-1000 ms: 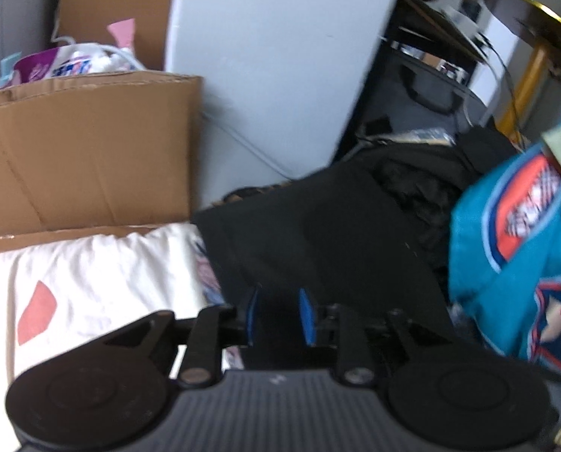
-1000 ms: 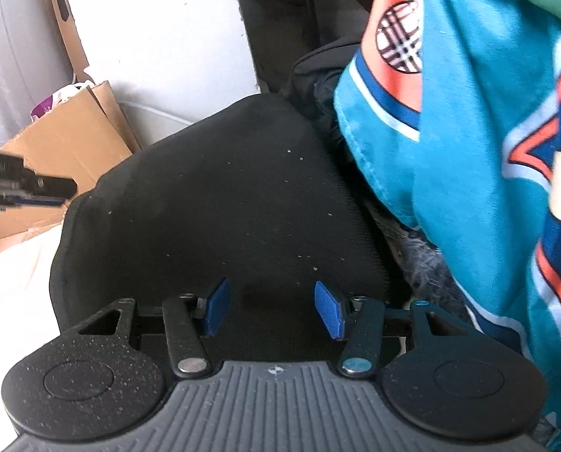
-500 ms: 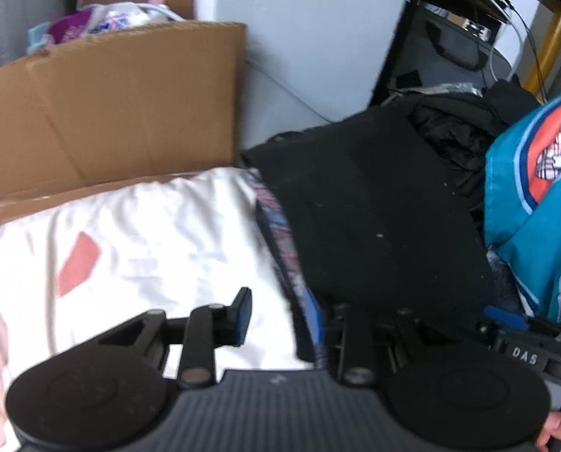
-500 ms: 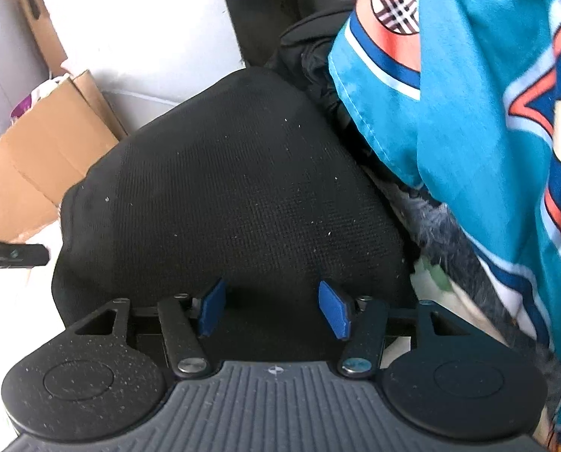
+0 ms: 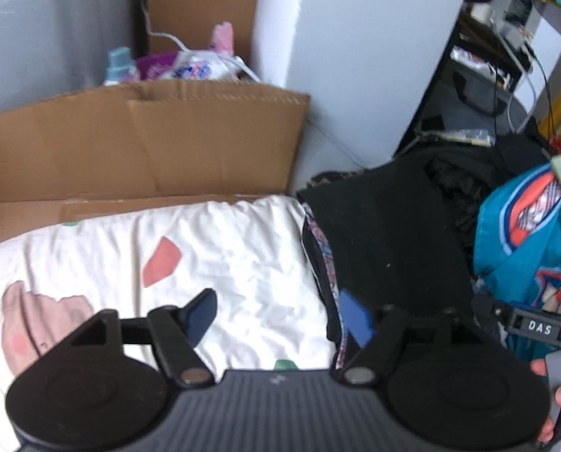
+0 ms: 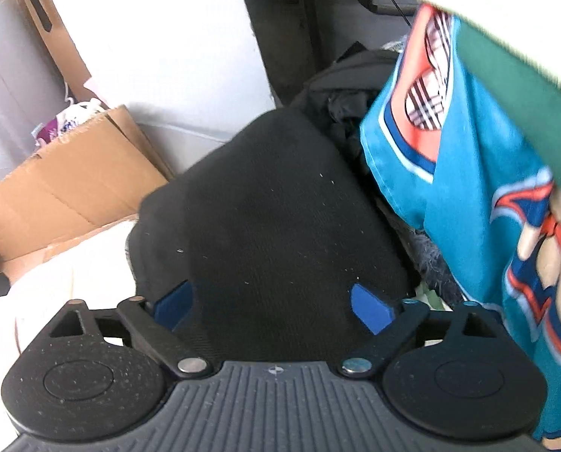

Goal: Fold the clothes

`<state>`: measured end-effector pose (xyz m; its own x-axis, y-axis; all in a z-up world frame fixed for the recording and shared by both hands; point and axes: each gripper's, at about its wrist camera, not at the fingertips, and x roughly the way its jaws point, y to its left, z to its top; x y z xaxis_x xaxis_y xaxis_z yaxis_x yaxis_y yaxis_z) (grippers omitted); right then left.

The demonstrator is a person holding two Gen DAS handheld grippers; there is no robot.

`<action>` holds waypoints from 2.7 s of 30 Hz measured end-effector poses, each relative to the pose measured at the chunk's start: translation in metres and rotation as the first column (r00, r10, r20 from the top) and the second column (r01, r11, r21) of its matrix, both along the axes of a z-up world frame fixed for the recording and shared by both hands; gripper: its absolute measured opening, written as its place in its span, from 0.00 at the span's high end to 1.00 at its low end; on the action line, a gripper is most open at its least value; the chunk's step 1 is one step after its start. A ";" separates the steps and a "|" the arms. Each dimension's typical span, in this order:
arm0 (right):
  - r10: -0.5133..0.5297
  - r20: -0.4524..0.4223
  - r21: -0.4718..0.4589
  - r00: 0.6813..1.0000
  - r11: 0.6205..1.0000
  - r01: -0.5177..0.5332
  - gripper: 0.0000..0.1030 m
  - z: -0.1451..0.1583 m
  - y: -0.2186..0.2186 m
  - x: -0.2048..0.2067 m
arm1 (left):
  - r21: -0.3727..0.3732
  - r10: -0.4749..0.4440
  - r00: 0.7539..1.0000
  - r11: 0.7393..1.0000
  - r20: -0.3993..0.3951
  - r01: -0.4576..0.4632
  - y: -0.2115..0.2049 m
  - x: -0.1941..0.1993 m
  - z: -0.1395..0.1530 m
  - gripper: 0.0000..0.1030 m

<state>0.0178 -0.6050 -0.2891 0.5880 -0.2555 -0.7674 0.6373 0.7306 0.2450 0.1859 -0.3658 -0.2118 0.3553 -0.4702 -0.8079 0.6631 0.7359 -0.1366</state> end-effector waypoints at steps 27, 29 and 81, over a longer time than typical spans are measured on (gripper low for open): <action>0.110 -0.042 0.045 0.993 0.993 -0.108 0.00 0.193 0.062 -0.029 | -0.009 0.248 0.964 0.969 0.100 -0.248 0.141 -0.055 0.222 0.00; 0.129 -0.036 0.040 0.991 0.991 -0.127 0.00 0.207 0.068 -0.033 | -0.001 0.255 0.962 0.967 0.098 -0.256 0.150 -0.061 0.229 0.00; 0.518 -0.014 -0.030 0.855 0.855 -0.518 0.00 0.292 0.293 -0.100 | 0.005 0.579 0.813 0.815 0.066 -0.580 0.328 -0.206 0.233 0.00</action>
